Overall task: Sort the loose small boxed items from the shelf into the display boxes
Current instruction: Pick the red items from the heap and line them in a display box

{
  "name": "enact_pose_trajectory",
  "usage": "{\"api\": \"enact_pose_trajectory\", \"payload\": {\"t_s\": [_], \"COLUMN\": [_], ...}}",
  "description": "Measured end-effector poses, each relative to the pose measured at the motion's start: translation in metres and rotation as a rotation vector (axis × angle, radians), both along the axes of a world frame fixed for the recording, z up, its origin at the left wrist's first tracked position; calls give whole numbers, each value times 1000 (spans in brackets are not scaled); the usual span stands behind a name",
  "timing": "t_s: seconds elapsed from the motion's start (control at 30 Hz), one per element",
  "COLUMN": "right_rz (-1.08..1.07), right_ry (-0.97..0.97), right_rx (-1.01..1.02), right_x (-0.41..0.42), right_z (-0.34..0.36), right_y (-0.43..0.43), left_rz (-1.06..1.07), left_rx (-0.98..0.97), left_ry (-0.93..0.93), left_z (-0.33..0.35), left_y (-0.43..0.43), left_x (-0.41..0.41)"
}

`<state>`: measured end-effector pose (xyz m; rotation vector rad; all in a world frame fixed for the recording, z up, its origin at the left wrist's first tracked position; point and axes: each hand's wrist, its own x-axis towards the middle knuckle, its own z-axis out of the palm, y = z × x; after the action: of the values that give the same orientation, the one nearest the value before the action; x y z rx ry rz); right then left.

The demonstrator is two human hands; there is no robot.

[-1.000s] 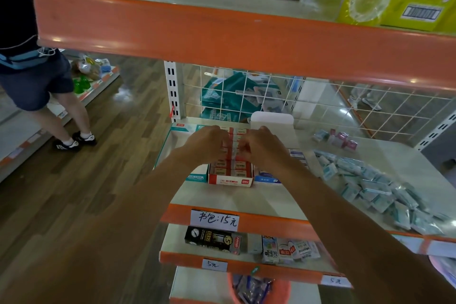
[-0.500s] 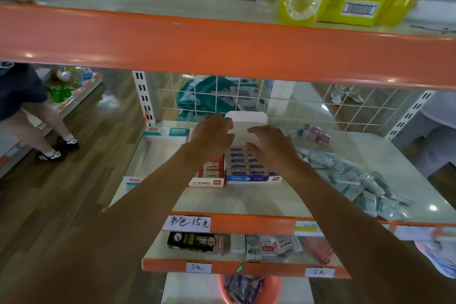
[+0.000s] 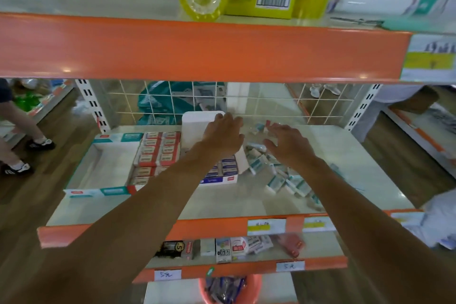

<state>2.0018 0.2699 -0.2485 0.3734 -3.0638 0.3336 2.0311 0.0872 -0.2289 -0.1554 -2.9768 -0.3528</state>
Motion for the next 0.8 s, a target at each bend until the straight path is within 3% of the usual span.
{"api": "enact_pose_trajectory", "payload": {"t_s": [0.23,0.37,0.47,0.8], "right_rz": [-7,46,46,-11], "right_ry": [-137,-180,-214,-126], "right_rx": [-60,43,4,-123], "right_x": [-36,-48,-54,-67], "right_z": [-15,-24,-31,-30], "right_y": [38,46,51,55], "left_rz": [-14,-10,-9,-4], "left_rx": [11,11,14,54], "left_ry": [-14,-22,-24,-9], "left_z": [-3,-7,-8,-14], "left_y": [31,41,45,52], "left_x": [-14,-18,-20,-24]}}
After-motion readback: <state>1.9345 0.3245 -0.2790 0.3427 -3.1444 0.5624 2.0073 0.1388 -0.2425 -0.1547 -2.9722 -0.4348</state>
